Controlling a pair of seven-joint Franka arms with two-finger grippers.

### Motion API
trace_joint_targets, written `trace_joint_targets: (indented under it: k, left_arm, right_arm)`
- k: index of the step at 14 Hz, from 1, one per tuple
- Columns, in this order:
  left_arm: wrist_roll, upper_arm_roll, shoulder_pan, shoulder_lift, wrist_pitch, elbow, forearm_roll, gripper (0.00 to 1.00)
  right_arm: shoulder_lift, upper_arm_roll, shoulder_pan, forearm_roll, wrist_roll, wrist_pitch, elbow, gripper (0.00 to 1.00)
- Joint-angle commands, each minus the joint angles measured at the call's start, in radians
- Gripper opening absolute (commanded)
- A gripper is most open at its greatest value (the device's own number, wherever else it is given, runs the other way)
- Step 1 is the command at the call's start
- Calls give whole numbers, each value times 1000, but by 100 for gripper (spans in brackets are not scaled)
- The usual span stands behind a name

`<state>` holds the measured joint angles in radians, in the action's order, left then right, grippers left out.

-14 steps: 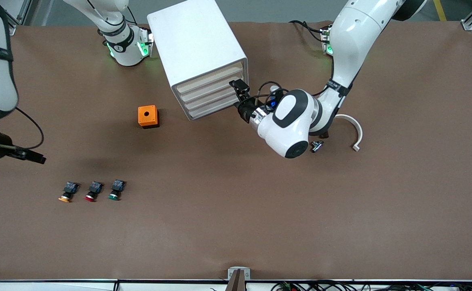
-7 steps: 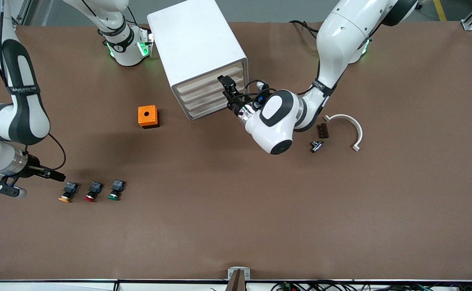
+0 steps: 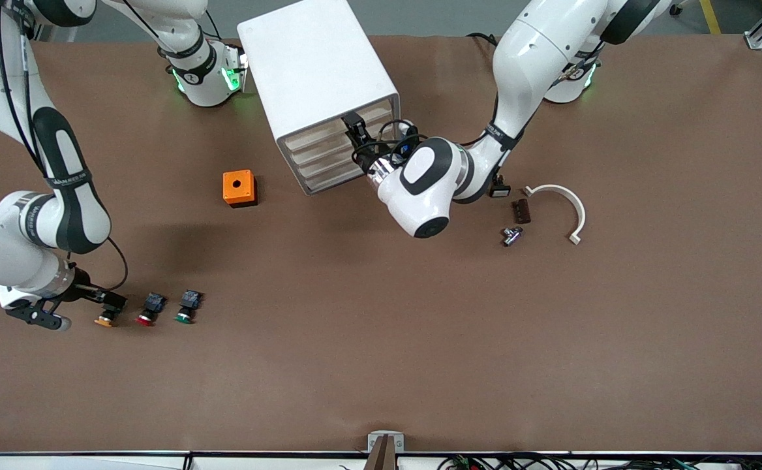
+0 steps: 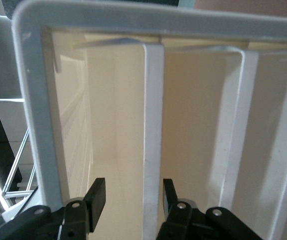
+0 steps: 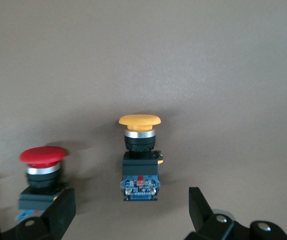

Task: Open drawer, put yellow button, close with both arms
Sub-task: 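Open the drawer with the left gripper while the right gripper grasps the button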

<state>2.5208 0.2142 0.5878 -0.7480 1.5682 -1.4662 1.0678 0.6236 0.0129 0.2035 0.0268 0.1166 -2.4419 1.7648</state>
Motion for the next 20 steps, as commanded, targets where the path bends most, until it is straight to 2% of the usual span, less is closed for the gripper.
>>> trace_joint_targets:
  k: [1, 3, 4, 6, 10, 15, 16, 17, 18, 19, 20]
  left_arm:
    - [16, -9, 6, -7, 6, 18, 18, 31]
    - [10, -9, 6, -5, 19, 18, 17, 8]
    - [10, -13, 4, -5, 21, 18, 15, 0]
    - [6, -22, -6, -5, 21, 20, 11, 0]
    - [-22, -120, -31, -4, 19, 49, 15, 0]
    - [-140, -122, -146, -7, 19, 63, 18, 0]
    - [-158, -122, -149, -7, 19, 63, 20, 18]
    - [-171, -122, -152, -7, 19, 63, 20, 62]
    - [-174, -122, -160, -7, 19, 64, 20, 100]
    - [-175, -122, -167, -5, 19, 66, 20, 100]
    - [-178, -122, -183, -5, 19, 81, 20, 100]
  right_arm:
    - [21, -11, 13, 2, 23, 1, -21, 100]
    - [33, -11, 16, 4, 12, 0, -22, 100]
    - [35, -11, 16, 7, 11, 0, -30, 100]
    - [45, -11, 13, 15, 8, 1, -44, 100]
    - [84, -10, 11, 19, 8, 0, -76, 100]
    - [91, -10, 16, 19, 0, 1, -76, 99]
    - [91, -10, 16, 19, -27, 3, -76, 81]
    - [91, -11, 17, 19, -46, 3, -76, 66]
    - [91, -10, 22, 19, -66, 3, -76, 56]
    - [91, -11, 27, 13, -70, 4, -76, 19]
    - [91, -11, 27, 10, -67, 4, -76, 0]
